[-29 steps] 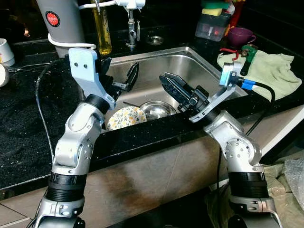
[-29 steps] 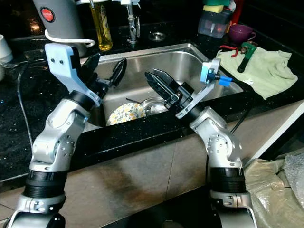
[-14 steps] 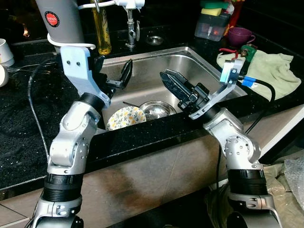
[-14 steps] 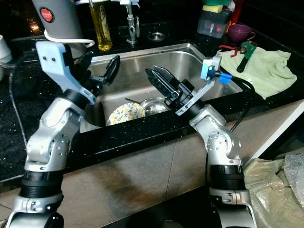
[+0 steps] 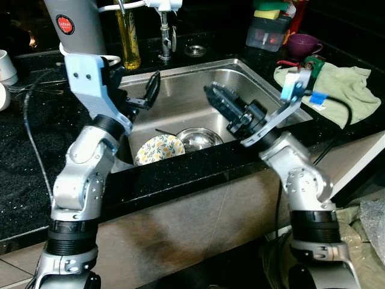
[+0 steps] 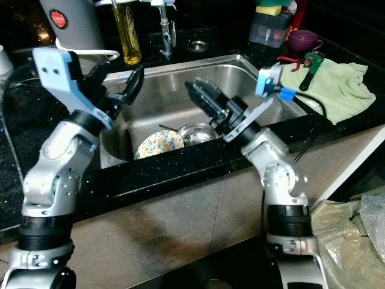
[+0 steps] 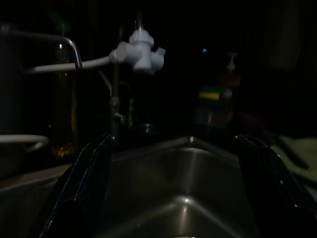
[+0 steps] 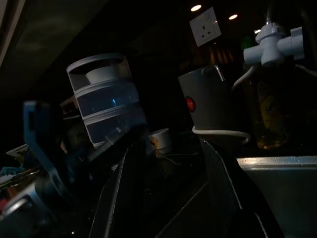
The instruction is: Kitchen organization
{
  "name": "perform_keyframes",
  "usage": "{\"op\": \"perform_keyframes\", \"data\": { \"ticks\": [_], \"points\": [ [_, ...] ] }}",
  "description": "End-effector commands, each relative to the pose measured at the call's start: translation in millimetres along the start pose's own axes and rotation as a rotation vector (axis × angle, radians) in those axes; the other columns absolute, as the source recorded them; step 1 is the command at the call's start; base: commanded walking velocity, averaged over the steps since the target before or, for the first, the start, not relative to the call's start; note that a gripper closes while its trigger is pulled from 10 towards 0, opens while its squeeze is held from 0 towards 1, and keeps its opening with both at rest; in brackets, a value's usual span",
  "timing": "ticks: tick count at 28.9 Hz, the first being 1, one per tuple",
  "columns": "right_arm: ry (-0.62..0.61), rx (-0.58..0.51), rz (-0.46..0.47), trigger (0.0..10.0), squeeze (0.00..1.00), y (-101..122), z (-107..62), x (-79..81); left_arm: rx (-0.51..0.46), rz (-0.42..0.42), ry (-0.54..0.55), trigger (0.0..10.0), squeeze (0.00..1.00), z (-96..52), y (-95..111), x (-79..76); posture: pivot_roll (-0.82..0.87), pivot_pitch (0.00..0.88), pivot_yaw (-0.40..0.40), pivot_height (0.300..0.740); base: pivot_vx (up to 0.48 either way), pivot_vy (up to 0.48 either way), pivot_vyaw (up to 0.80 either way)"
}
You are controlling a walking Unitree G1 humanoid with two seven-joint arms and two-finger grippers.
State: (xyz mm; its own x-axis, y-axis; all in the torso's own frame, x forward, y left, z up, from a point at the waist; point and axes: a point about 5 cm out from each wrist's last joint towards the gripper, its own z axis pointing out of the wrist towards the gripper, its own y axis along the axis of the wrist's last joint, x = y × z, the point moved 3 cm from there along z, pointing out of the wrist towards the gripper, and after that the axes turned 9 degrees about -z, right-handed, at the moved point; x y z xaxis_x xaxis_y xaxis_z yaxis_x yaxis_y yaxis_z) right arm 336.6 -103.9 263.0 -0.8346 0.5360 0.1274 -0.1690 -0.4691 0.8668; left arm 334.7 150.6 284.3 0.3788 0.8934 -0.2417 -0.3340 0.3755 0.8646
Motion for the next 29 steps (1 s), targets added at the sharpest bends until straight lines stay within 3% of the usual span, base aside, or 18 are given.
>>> {"op": "perform_keyframes", "data": {
  "ticks": [1,8,15,20,29],
  "points": [
    [0.011,-0.014,-0.004,10.0,0.00,5,0.4,1.2,-0.029,0.009,-0.024,10.0,0.00,-0.9,12,-2.7,-0.04,0.012,-0.036,0.732,0.000,0.000,0.00],
    [0.006,-0.014,-0.005,10.0,0.00,4,1.6,0.1,-0.011,0.019,-0.009,10.0,0.00,-6.2,9,-2.5,-0.04,0.027,-0.037,0.732,0.000,0.000,0.00],
    [0.011,-0.016,0.008,10.0,0.00,2,4.9,5.3,0.058,0.015,0.026,10.0,0.00,-16.9,-8,-0.5,-0.02,0.050,-0.037,0.732,0.000,0.000,0.00],
    [0.043,-0.036,0.040,10.0,0.00,0,10.1,16.5,0.113,0.006,0.038,10.0,0.00,-34.0,-25,-8.8,0.00,0.061,-0.015,0.732,0.000,0.000,0.00],
    [0.036,-0.064,0.067,10.0,0.00,-4,13.7,21.3,0.135,0.015,0.093,10.0,0.00,-41.6,-36,-12.9,0.02,0.061,-0.007,0.732,0.000,0.000,0.00]
  ]
}}
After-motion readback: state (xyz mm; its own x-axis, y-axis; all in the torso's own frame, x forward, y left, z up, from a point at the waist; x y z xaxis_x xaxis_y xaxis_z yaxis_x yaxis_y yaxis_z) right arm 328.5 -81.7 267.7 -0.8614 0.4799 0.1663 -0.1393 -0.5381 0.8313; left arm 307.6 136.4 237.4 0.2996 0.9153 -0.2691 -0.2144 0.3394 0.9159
